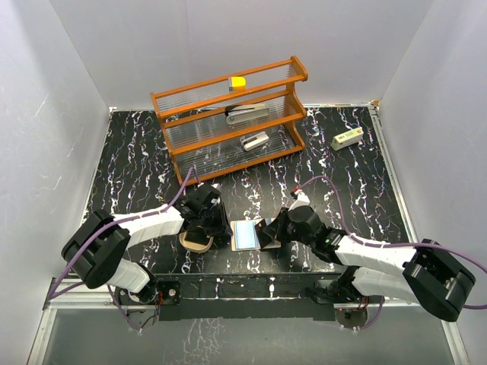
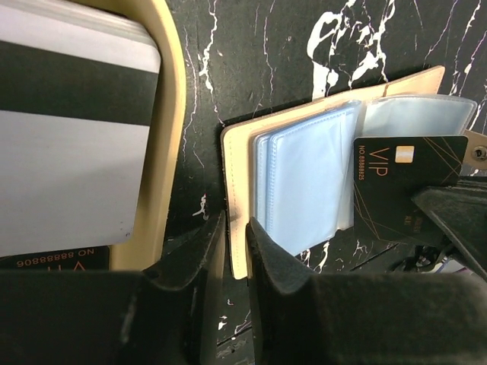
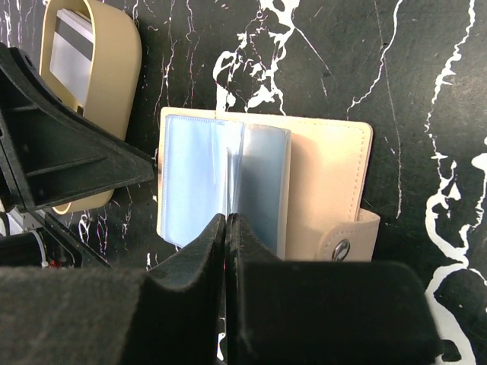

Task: Put the credit cards into the card holder
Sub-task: Insert the credit card into the card holder.

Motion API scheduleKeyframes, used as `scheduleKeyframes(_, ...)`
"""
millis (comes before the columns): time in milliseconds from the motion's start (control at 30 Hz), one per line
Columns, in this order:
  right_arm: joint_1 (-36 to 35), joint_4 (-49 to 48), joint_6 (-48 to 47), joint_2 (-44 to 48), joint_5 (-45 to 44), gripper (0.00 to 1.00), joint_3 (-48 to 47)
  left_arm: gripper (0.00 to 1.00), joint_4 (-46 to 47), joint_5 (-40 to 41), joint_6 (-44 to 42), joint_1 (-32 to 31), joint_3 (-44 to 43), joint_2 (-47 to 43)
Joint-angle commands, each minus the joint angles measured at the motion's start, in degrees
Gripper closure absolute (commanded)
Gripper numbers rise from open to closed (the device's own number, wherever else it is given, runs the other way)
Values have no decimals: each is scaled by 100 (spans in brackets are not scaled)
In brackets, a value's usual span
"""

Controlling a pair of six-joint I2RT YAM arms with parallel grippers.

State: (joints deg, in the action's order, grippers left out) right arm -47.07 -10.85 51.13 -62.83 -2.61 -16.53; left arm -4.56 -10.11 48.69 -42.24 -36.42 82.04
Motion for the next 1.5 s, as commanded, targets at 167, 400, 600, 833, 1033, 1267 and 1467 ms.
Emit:
scheduleKeyframes(167, 40, -438, 81, 126, 49, 100, 59, 87, 167, -88, 18, -56, -66, 124)
scheduleKeyframes(400, 49, -814, 93, -36, 148, 100, 165, 88, 187, -61, -12, -74, -81, 220)
scheduleKeyframes(600, 58, -957, 131, -159, 149, 100, 241, 89, 171, -37, -31, -78, -86, 300)
scheduleKeyframes(833, 82, -1086, 164, -192, 129, 100, 338, 90, 132, -26, -48, -81, -91, 314)
scheduleKeyframes(1033, 84, -1397, 242, -300, 286, 100, 449, 89, 136, -17, -39, -83, -80, 300)
scheduleKeyframes(1267, 114, -1703, 243, -466, 442, 100, 515, 89, 157, -87, -35, -83, -119, 310)
scheduleKeyframes(1467, 158, -1934, 227, -673, 553, 99, 519, 89, 159, -97, -28, -91, -116, 333)
